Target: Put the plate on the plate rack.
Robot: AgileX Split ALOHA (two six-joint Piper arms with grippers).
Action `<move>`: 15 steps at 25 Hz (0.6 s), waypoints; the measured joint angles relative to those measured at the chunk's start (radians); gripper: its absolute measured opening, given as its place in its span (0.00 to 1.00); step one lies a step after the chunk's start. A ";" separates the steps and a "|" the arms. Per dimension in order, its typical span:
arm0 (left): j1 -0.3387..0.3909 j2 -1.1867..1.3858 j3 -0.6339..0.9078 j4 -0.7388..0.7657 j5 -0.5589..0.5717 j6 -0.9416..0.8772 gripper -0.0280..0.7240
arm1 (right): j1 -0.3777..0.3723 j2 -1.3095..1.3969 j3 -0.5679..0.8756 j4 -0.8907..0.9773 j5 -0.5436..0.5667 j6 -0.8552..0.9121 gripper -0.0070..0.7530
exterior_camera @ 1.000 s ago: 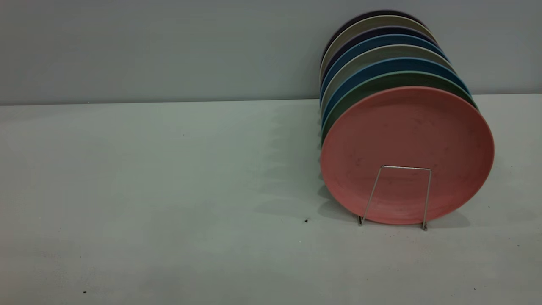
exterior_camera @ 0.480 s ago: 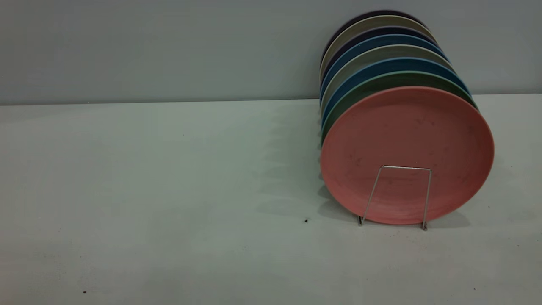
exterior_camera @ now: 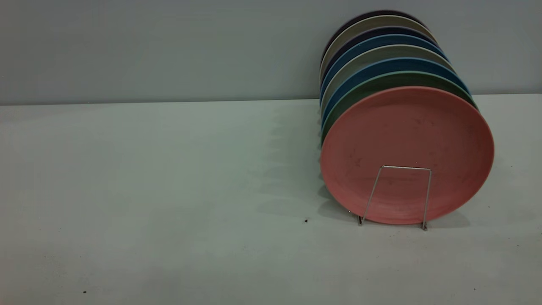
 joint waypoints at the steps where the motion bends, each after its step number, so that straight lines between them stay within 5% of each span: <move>1: -0.001 0.000 0.000 0.000 0.000 0.000 0.51 | -0.004 0.000 0.000 0.000 0.000 0.000 0.63; 15: -0.001 0.000 0.000 0.001 0.000 0.000 0.51 | -0.011 0.000 0.000 0.000 0.001 -0.001 0.63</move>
